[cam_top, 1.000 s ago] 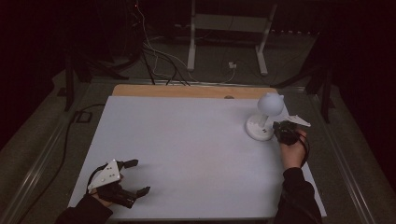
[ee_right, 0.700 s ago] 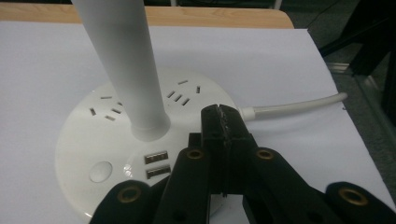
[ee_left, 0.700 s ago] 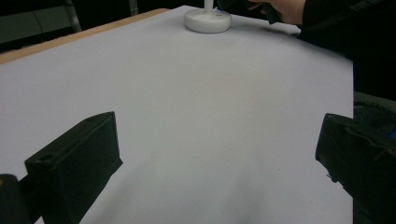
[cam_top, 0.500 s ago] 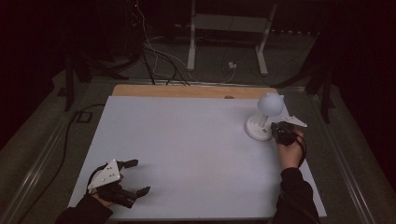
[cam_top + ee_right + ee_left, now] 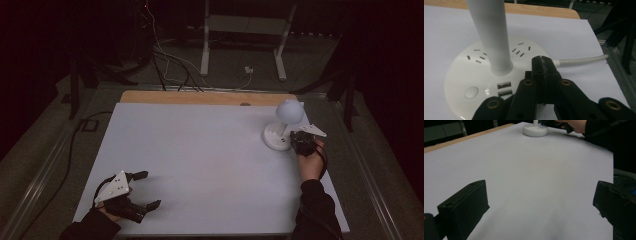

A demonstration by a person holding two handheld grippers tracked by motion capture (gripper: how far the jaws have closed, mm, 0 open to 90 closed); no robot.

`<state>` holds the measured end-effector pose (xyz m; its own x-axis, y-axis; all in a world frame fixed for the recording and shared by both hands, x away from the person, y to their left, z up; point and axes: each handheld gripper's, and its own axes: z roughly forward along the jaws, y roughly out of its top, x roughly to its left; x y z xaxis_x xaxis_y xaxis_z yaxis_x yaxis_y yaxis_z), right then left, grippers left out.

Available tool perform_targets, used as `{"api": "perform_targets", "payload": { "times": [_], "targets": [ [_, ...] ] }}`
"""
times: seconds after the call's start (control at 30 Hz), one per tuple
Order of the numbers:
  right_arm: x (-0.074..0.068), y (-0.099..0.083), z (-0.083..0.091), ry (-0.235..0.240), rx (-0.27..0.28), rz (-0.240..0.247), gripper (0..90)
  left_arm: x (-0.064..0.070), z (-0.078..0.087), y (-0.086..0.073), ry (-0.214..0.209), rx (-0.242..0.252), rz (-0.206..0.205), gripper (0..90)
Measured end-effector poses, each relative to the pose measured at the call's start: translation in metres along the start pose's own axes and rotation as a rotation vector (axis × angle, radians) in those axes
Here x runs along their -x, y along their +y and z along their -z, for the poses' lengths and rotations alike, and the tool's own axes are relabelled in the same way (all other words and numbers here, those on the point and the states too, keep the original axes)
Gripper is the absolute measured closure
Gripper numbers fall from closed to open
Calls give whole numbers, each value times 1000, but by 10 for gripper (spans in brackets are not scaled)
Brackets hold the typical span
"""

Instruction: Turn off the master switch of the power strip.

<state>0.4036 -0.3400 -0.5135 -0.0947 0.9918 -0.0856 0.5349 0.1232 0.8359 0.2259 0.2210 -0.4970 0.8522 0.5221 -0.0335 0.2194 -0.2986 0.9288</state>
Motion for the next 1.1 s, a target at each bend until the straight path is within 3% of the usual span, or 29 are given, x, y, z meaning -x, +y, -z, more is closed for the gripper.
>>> {"api": "perform_targets", "payload": {
  "times": [0.67,0.77,0.9,1.1],
  "targets": [
    [-1,-2,0,-10,3,31,900,0,-1,0,1,-8,3,4],
    [-4,-2,0,-29,0,80,900,0,-1,0,1,-8,2,4],
    [-2,-3,0,-20,5,74,900,0,-1,0,1,-7,1,4],
    [-4,-3,0,-27,4,117,900,0,-1,0,0,-9,2,4]
  ]
}}
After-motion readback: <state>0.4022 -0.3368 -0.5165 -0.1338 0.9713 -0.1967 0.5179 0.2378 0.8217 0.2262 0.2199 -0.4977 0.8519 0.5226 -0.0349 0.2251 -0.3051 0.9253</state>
